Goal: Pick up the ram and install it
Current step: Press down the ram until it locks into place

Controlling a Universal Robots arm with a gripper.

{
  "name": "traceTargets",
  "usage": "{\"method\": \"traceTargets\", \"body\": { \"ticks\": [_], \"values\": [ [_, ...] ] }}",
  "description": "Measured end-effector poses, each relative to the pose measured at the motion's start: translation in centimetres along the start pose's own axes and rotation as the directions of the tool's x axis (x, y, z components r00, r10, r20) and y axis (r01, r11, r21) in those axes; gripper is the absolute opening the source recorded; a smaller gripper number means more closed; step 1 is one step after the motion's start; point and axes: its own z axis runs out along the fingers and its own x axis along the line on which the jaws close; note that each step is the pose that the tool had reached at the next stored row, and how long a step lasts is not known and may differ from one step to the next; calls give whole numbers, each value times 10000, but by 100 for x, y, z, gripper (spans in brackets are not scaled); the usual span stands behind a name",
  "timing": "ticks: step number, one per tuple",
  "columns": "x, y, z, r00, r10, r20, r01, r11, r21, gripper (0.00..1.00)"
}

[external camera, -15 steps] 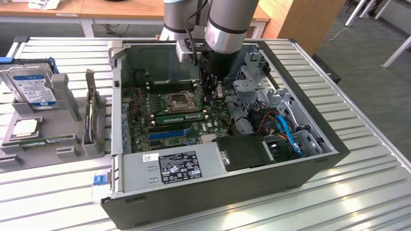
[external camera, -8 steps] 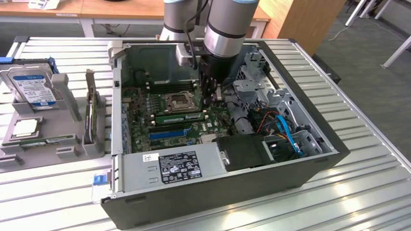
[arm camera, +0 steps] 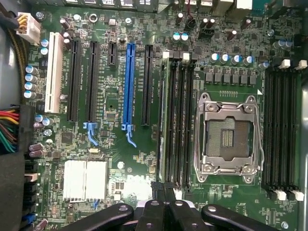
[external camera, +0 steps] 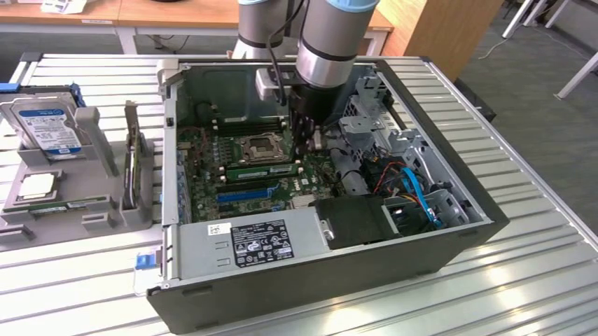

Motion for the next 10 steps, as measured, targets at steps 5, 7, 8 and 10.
{"method": "traceTargets", "body": {
  "ticks": [5,7,8,10],
  "values": [
    [1,-1,31,10000,0,1,0,10000,0,10],
    [1,-1,31,10000,0,-1,0,10000,0,10],
    [1,-1,31,10000,0,-1,0,10000,-1,10],
    [1,-3,31,10000,3,-1,-3,10000,0,10]
  ]
}}
